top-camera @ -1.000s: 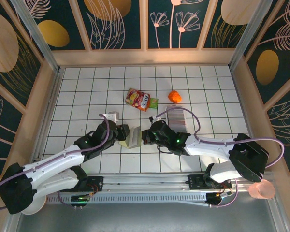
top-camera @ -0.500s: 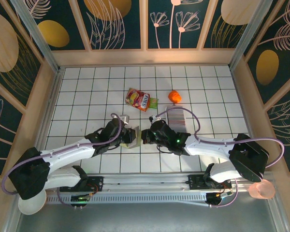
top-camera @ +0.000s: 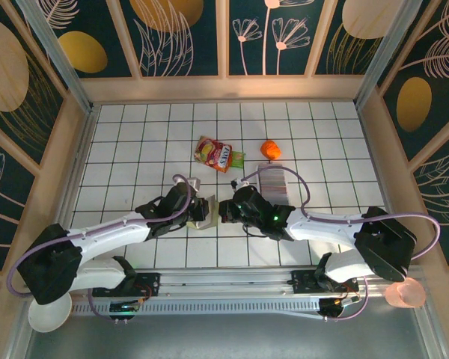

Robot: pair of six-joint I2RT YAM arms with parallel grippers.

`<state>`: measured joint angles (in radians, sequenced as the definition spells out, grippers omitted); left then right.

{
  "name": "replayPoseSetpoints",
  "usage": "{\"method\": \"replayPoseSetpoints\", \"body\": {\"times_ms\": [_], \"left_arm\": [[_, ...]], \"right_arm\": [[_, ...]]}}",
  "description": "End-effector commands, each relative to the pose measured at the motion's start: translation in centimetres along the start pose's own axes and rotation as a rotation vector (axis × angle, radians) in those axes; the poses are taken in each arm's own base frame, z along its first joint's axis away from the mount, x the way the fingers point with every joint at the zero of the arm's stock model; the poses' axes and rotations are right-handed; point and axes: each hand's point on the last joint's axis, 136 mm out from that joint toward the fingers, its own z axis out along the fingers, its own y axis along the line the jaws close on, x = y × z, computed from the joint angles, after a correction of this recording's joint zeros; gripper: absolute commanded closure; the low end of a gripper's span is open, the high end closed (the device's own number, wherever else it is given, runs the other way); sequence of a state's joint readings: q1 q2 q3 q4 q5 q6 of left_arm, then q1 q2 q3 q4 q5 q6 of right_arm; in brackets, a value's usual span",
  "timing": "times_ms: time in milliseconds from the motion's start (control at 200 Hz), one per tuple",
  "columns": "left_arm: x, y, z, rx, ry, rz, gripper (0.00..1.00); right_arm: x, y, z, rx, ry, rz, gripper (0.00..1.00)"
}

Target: Put the credit cards into the card holder

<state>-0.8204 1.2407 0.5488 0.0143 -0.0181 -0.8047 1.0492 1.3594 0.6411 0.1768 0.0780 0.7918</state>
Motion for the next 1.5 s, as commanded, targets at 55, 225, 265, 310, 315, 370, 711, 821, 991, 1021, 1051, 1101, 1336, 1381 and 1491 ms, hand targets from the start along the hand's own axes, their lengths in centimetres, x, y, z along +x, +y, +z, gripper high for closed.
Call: {"method": "replayPoseSetpoints", "body": {"times_ms": [55,225,265,310,315,370,711,821,991,1021,1051,1101,1336,1381,1491], "left_arm": [[0.4,2.2,-0.4,-0.071,-0.033,-0.004,0.93],[1.5,4.2,-0.1,-0.129,-0.021,-0.012,0.94],[1.7,4.6,-0.1,-0.143,-0.025,-0.013,0.94],[1.7,5.0,-0.2,-0.157,-0.029,-0.014,0.94],[1.7,5.1,-0.2,-0.159,-0.030,-0.014,0.94],[1.9,5.5,-0.3,-0.168,-0.037,-0.017,0.95],[2.8,7.8,-0.7,-0.225,-0.062,-0.029,0.99],[3.0,8.2,-0.7,-0.225,-0.065,-0.032,0.99],[3.4,8.2,-0.6,-0.212,-0.057,-0.035,1.00],[3.5,8.1,-0.5,-0.201,-0.050,-0.035,1.00],[3.7,7.9,-0.5,-0.189,-0.043,-0.033,1.00],[4.0,7.6,-0.4,-0.170,-0.029,-0.032,1.00],[5.4,6.8,-0.1,-0.096,0.026,-0.038,1.00],[5.5,6.8,-0.2,-0.091,0.028,-0.038,1.00],[5.5,6.6,-0.4,-0.075,0.021,-0.049,1.00]], "right_arm": [[-0.3,-0.9,-0.1,0.029,-0.026,0.006,1.00],[0.0,-2.4,0.3,0.082,-0.013,0.007,1.00],[0.0,-2.8,0.3,0.095,-0.011,0.007,1.00],[0.0,-3.3,0.3,0.111,-0.008,0.008,1.00],[0.1,-3.4,0.3,0.113,-0.007,0.009,1.00],[0.1,-4.0,0.2,0.128,-0.006,0.011,1.00],[0.6,-6.4,-0.2,0.201,0.013,0.009,1.00],[1.1,-6.9,-0.5,0.215,0.026,0.011,1.00],[1.4,-7.8,-0.9,0.252,0.029,0.008,1.00],[1.3,-7.8,-0.9,0.254,0.027,0.007,1.00],[1.2,-7.8,-0.9,0.256,0.027,0.005,1.00],[1.0,-7.5,-0.8,0.255,0.028,-0.004,1.00],[-1.8,-5.6,-2.0,0.285,-0.015,-0.062,0.63],[-2.5,-4.9,-2.4,0.283,-0.029,-0.073,0.63],[-3.6,-2.5,-3.3,0.252,-0.054,-0.103,0.63]]}}
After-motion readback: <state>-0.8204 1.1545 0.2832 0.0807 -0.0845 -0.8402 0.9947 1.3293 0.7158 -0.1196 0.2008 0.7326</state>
